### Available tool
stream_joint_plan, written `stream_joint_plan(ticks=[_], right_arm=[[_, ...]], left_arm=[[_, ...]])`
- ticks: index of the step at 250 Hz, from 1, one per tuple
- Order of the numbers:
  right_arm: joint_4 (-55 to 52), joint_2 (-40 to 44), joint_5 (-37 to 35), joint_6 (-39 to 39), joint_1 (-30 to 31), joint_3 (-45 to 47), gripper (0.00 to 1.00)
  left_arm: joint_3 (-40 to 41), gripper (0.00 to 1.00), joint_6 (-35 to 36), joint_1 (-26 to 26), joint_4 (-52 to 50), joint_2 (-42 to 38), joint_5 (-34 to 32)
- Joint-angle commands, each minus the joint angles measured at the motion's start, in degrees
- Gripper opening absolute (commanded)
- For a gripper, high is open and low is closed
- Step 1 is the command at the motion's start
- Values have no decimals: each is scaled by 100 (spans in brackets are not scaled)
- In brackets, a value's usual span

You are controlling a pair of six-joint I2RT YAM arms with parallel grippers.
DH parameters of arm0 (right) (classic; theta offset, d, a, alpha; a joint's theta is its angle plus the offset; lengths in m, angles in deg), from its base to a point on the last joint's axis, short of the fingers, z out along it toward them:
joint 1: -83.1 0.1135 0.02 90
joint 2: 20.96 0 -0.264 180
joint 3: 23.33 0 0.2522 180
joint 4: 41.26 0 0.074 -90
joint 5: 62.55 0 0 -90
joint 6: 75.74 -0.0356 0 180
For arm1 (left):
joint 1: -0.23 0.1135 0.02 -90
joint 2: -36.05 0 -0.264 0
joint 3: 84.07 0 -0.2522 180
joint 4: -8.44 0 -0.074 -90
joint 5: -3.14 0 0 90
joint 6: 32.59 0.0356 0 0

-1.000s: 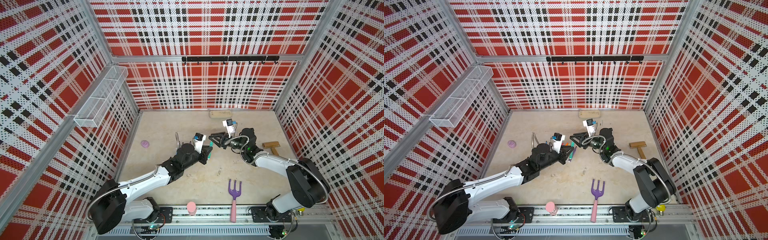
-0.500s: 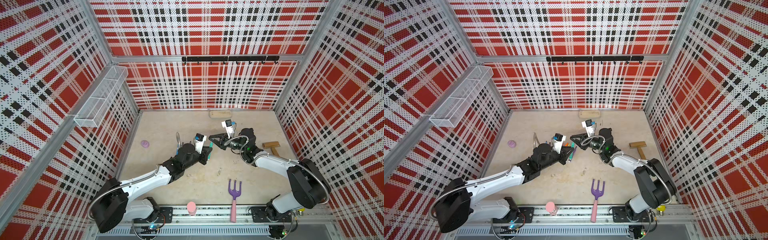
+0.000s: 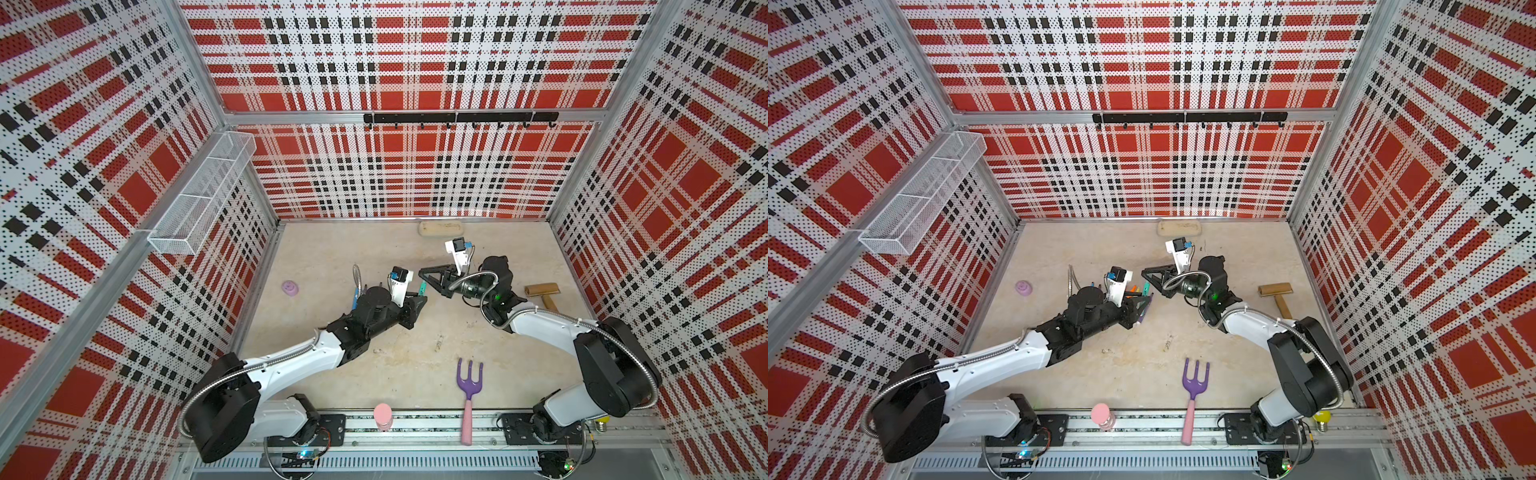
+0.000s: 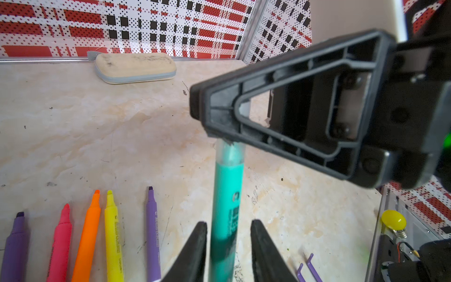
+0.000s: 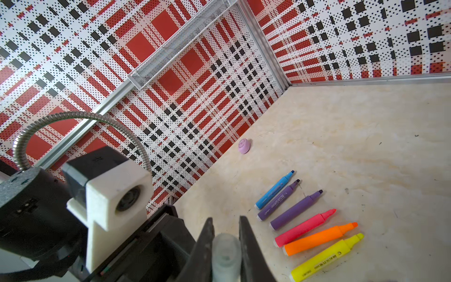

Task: Remove pen caps from pens
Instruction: Open the pen cap on the pen.

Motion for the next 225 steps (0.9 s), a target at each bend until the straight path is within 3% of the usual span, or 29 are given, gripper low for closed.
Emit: stream_joint_plan(ticks=[1, 28, 45, 59, 129, 225], right_arm=[[361, 137, -7, -26, 12, -124, 0], [498, 104, 54, -128, 12, -113, 0], [533, 93, 62, -140, 11, -90, 0], [516, 110, 30, -132, 11, -71, 0], [132, 213, -374, 173, -31, -196, 0], [593, 93, -149, -146, -391, -821, 0]], left_arm=[[-117, 34, 4, 32, 168, 136, 163], [-158, 31, -29, 41, 168, 204, 215], [-179, 11, -25, 41, 168, 235, 221], [-160, 0, -36, 41, 168, 213, 191], [-109, 0, -47, 58, 168, 248, 376], [-48, 0, -42, 41, 92, 520, 770]])
